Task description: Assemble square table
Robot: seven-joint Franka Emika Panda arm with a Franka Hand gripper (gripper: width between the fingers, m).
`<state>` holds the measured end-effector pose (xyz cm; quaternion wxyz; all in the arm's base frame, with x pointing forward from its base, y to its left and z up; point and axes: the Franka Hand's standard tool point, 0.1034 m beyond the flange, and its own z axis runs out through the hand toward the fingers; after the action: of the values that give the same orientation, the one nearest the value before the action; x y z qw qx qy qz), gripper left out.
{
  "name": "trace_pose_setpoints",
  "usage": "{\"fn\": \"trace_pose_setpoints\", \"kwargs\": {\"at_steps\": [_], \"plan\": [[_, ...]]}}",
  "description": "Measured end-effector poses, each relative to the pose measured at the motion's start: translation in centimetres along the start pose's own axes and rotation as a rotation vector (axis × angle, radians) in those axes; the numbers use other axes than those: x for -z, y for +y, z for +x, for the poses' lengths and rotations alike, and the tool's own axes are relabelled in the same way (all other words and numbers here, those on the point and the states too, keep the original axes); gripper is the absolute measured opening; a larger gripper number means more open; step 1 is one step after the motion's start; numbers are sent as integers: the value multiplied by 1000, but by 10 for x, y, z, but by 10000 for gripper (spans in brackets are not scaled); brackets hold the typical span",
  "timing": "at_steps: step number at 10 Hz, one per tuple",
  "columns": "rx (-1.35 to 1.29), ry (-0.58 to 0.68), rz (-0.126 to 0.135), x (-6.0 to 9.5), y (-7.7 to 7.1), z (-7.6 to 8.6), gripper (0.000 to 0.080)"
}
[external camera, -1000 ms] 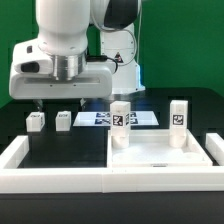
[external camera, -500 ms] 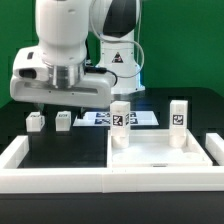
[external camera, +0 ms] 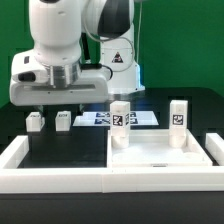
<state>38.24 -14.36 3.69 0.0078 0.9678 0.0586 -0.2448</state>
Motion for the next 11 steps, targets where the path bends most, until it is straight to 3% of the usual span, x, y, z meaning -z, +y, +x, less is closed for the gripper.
{"fn": "trace_pose_setpoints", "kwargs": {"at_steps": [6,8,11], "plan": [[10,-10,-3,-2,-3,1,649],[4,-19,-11,-13,-7,-1,649],[24,-47,-5,-15,-9,-3,649]]}}
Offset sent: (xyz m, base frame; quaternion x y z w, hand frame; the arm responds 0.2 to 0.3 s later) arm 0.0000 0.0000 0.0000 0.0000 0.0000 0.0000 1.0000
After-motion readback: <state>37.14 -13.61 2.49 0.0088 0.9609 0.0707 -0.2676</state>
